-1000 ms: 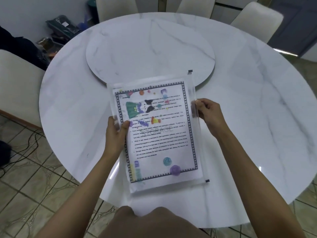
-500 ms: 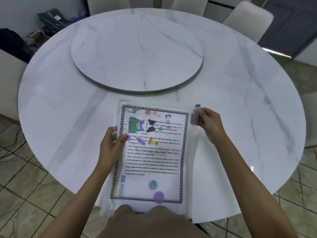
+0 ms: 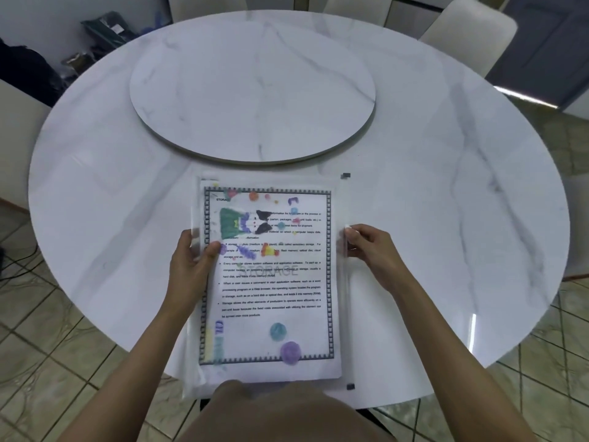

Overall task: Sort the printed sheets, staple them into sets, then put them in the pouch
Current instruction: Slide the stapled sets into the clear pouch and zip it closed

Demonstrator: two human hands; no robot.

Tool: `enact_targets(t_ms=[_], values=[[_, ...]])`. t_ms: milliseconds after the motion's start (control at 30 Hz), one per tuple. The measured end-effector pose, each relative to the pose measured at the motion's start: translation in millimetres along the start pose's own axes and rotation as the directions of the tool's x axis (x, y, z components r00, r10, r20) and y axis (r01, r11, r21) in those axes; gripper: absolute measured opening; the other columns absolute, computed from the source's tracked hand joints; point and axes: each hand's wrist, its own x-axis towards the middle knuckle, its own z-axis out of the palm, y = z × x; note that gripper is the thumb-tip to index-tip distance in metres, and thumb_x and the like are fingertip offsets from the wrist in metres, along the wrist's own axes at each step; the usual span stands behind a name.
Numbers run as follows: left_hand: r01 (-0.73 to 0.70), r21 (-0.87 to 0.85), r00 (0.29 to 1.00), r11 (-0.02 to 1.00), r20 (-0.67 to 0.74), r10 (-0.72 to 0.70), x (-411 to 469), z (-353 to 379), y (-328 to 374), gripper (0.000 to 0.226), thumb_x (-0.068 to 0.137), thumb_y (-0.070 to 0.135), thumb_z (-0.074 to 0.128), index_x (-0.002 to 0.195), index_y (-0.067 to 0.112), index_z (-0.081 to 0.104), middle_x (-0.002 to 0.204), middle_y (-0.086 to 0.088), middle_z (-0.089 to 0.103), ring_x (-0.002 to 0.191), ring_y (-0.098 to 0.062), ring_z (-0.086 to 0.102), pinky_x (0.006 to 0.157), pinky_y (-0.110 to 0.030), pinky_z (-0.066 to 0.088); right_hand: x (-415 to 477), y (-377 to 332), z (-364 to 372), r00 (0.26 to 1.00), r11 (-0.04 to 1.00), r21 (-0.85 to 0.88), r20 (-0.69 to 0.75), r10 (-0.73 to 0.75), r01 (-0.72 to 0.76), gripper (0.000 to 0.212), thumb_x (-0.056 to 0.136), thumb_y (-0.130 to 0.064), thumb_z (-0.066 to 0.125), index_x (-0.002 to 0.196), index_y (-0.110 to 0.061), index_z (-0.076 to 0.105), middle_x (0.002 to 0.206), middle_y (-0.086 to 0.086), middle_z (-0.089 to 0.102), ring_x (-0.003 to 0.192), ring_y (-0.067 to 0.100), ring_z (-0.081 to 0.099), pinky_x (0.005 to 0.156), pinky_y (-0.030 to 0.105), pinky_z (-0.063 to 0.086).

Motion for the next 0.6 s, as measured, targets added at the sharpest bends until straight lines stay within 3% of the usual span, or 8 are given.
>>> enact_targets(t_ms=[133,267,467,600], values=[[-0.040,0.011,0.999,0.999,-0.004,0.040,-4,7,4,0.014,0.089,0.021,0.057,0.096,0.020,0.045,0.097,-0.002,0.068,0.075,-0.008,0.069,0.059,-0.020,0.055,4,-8,-3,1.000,1.000,-0.004,-0.003,-0.028,0.028,0.016,0.093,-0.010,0.052,0.092,0.003,0.062,0.075,0.012,0.062,0.059,0.008,0.064,0.060,0.018,0.050],[-0.041,-0.014,0.999,0.999,-0.028,0.041,-11,10,9,0.015,0.088,0.021,0.058,0.092,0.030,0.046,0.097,-0.001,0.068,0.075,-0.008,0.070,0.058,-0.022,0.056,11,-18,-4,0.999,0.999,-0.008,0.014,-0.049,0.049,0.017,0.093,-0.009,0.051,0.093,0.005,0.061,0.073,0.013,0.062,0.056,0.008,0.062,0.058,0.017,0.049],[-0.062,0.010,0.994,0.998,-0.089,0.063,-23,8,11,0.016,0.088,0.019,0.058,0.091,0.030,0.046,0.097,0.002,0.067,0.074,-0.005,0.069,0.057,-0.020,0.056,26,-39,2,0.994,0.996,0.005,0.070,-0.085,0.085,0.015,0.092,-0.008,0.053,0.083,-0.005,0.064,0.062,-0.001,0.068,0.058,0.011,0.065,0.060,0.019,0.052],[-0.039,0.069,0.989,0.997,-0.143,0.048,-32,0,7,0.017,0.087,0.022,0.059,0.099,0.019,0.047,0.098,0.001,0.066,0.082,-0.014,0.068,0.065,-0.031,0.057,36,-53,13,0.990,0.995,0.006,0.102,-0.095,0.095,0.016,0.092,-0.006,0.052,0.080,-0.006,0.063,0.063,0.002,0.066,0.055,0.009,0.064,0.057,0.017,0.051]])
